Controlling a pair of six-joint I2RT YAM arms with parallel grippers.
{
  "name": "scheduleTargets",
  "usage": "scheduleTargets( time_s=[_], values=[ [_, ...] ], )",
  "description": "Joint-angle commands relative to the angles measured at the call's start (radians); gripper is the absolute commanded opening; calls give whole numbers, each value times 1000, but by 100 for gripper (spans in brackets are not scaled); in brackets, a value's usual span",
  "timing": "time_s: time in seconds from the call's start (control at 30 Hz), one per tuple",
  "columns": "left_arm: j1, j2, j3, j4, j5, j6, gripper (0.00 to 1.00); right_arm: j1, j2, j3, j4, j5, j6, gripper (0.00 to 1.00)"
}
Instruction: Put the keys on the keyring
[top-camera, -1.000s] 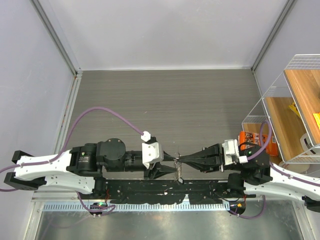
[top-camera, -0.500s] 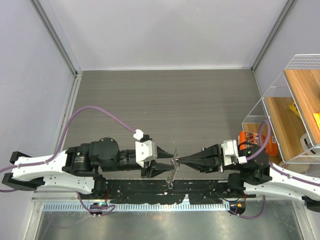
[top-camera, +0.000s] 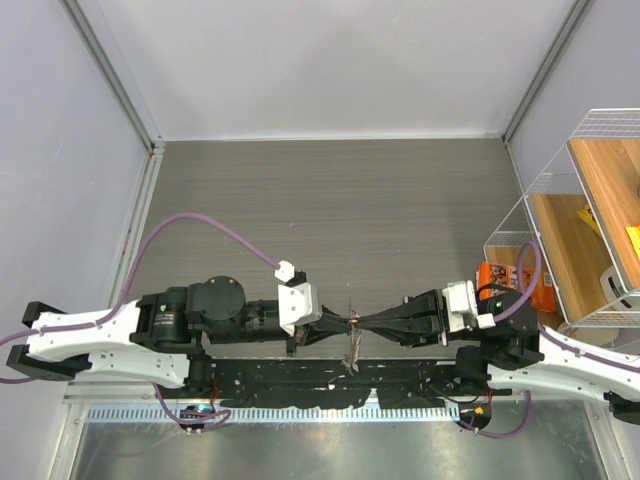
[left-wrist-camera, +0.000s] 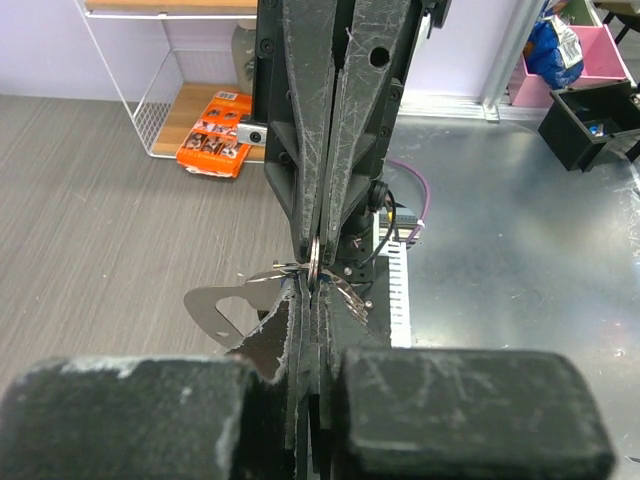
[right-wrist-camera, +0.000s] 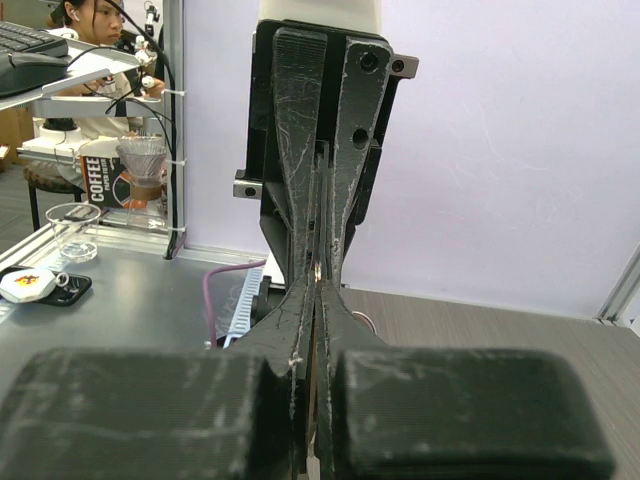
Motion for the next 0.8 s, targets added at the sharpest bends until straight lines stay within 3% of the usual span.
scheduleTargets(
  time_s=[0.0,0.2,0.5,0.77],
  values=[
    [-2,8,29,34,-11,1,0,4,7,17,90,-13,3,6],
    [-2,31,61,-17,-54,-11,0,4,-4,52,-37,-28,-7,8],
    [-2,60,92,-113,-44,1,0,2,-34,199,-429,18,-32,45],
    [-2,144,172,-256,55,30,0,4,97,434,-851,69,-70,49]
  ],
)
